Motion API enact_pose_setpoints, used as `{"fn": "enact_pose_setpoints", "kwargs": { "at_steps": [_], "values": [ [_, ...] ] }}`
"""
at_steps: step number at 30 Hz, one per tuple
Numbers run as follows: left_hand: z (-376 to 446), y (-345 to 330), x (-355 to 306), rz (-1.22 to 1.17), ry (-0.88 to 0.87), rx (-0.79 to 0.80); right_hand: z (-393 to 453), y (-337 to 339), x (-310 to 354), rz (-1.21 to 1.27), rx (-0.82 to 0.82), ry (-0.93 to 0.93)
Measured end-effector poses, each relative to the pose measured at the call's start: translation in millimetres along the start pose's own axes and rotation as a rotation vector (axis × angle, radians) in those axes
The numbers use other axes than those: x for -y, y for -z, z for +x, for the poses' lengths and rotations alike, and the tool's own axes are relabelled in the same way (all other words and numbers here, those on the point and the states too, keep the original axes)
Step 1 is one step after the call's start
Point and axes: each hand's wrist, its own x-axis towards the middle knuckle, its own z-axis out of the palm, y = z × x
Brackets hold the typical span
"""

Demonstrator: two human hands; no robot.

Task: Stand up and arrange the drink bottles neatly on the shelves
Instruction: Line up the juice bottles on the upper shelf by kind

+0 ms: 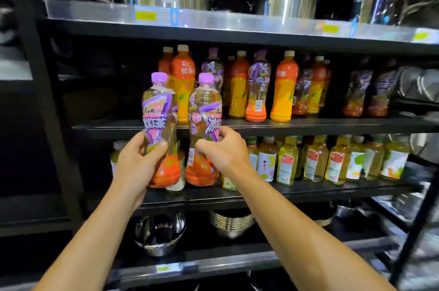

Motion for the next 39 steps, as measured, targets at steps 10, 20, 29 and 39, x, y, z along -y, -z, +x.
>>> {"fn": "enact_pose_setpoints", "kwargs": {
  "at_steps": [10,20,29,39],
  "values": [
    [-51.4,-169.6,18.7,-0.122,-0.024,0.259,-51.6,176.5,-72.4,0.03,-0.333,-0.085],
    [-28.9,-356.0,28.2,-0.076,-0.143,0.51,-7.3,336.5,-127.6,-0.098,-0.699,0.056],
    [38.4,-501.0,37.8,-0.034,-0.251,0.536,93.0,457.8,-163.3,-0.259,-0.77,0.22],
    [68.8,-639.1,72.0,0.041,-0.124,0.485,198.8,562.1,-256.3,-0.287,-0.651,0.177]
  ]
}}
